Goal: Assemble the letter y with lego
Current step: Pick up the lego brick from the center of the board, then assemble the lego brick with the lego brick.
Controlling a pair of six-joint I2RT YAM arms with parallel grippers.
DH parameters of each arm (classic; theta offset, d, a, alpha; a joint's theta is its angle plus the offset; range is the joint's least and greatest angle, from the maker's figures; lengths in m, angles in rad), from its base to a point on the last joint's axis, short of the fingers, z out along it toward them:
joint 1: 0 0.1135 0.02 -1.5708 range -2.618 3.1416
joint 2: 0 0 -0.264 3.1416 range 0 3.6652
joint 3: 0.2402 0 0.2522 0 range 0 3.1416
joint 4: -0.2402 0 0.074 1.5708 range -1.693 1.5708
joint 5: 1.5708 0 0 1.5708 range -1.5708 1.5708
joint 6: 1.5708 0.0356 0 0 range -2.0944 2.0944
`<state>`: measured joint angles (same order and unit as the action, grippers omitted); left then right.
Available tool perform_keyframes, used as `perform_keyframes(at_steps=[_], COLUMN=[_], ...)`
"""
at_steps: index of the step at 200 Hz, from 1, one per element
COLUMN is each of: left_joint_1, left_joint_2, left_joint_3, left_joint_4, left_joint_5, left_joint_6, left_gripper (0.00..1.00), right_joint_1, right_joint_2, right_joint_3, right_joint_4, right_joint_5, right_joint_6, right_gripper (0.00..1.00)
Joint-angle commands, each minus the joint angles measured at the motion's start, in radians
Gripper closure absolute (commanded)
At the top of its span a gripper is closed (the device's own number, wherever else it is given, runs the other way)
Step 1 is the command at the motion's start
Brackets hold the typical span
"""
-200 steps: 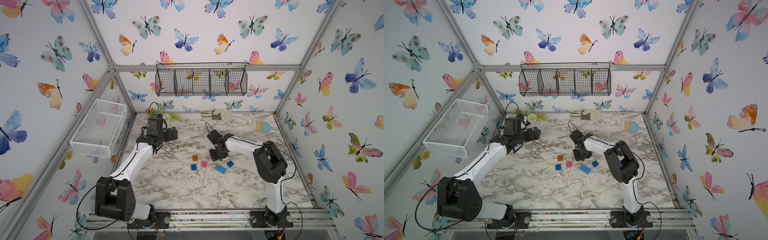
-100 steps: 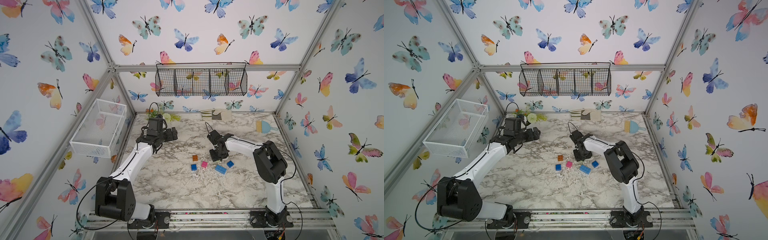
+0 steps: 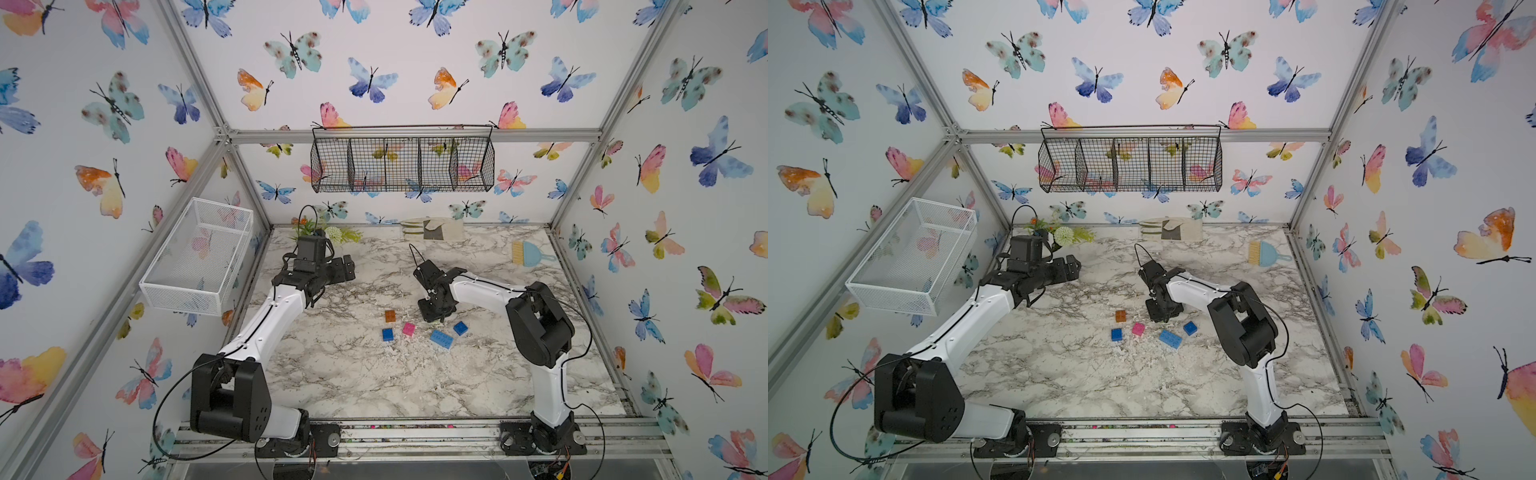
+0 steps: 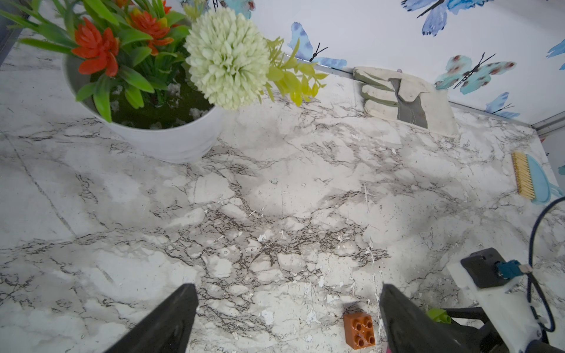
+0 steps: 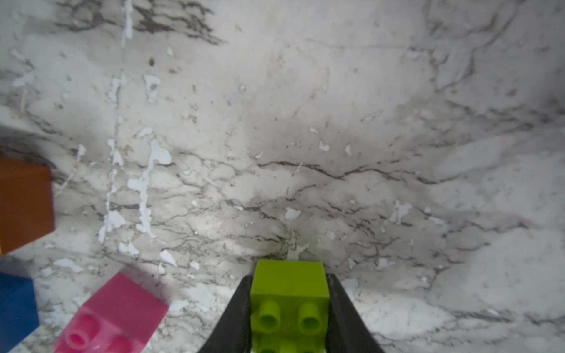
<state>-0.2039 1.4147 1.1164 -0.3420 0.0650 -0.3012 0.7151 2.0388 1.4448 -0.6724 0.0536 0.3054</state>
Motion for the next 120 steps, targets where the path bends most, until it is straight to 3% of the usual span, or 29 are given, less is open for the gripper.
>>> perform_keyframes(at_steps=[1, 44, 76, 120], left_joint_1=[0.003, 0.004, 0.004, 0.003], left_joint_2=[0.005, 0.009, 0.007, 0.011], left_joint_3=[0.017, 0.020, 0.019, 0.020], left_joint_4=[-0.009, -0.012, -0.010, -0.010], left_joint_5=[-0.010, -0.005, -0.008, 0.005], left_joint_6=[-0.006, -0.006, -0.006, -0.006], left_gripper=[0.06, 0.06, 0.06, 0.06], right_joint_1=[0.009, 0.010, 0.010, 0.029], right_joint_2=[-0.075, -0.167, -0.186, -0.276], right_joint_3=[0.005, -0.035, -0.051, -0.137], right_joint_4=[-0.028, -0.052, -0.123, -0.073], right_joint_5=[0.016, -0.032, -0.111, -0.092], right_joint_6=[-0.123, -0.283, -0.432, -0.526], right_gripper=[0.77, 0.98, 0.98, 0.98])
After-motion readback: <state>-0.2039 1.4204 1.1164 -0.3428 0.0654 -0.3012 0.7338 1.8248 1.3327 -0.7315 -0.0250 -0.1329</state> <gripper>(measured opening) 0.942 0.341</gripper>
